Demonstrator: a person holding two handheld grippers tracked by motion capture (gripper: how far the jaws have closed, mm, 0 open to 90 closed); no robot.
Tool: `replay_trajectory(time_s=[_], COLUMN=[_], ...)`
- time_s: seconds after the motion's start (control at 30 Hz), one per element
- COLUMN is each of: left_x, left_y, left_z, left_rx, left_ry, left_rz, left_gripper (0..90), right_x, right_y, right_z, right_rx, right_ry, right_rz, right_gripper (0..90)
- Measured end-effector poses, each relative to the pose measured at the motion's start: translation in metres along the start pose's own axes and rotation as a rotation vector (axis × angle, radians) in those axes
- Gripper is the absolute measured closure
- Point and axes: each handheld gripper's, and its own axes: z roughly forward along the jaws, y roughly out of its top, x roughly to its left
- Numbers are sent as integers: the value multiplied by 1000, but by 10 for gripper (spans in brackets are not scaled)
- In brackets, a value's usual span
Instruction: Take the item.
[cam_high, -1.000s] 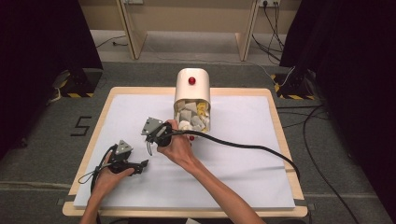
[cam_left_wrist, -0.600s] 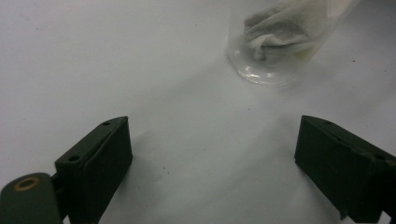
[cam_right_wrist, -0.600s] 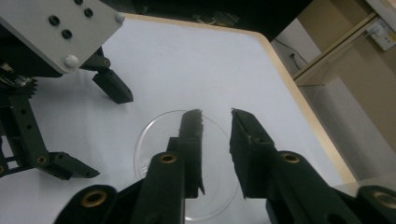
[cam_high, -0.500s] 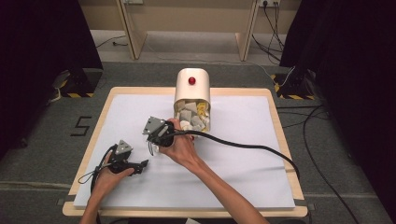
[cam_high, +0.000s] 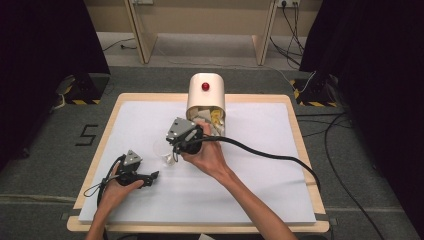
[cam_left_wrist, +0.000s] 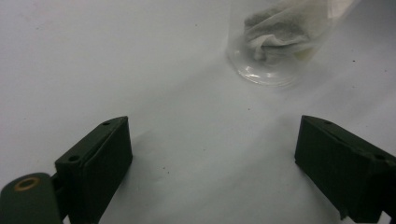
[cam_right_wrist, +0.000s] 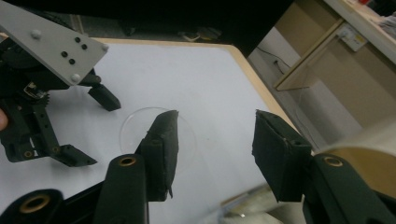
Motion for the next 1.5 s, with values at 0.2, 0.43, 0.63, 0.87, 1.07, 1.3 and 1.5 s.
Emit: replay_trajectory(time_s=[0.2, 0.43, 0.63, 0.87, 1.07, 1.3, 1.5], left_x=[0, 0, 0, 0, 0, 0, 0], left_y=[0, 0, 0, 0, 0, 0, 0], left_z=[0, 0, 0, 0, 0, 0, 0], left_rx=[0, 0, 0, 0, 2, 2, 1], left_ry=[1, 0, 0, 0, 0, 1, 1], left_rz=[-1, -2, -1, -1, 2, 2, 0], left_gripper=[99, 99, 99, 99, 99, 99, 100], right_x=[-15, -42, -59, -71, -78, -84, -87], right_y=[-15, -44, -67, -82, -94, -104, -112], right_z=[-27, -59, -81, -94, -96, -105, -111], right_rx=[-28, -60, -57, -70, -77, -94, -103], right_ry=[-22, -75, -120, -134, -132, -138, -138], right_rz=[67, 167, 224, 269, 311, 342, 372], right_gripper=[475, 458, 454, 454, 452, 440, 425])
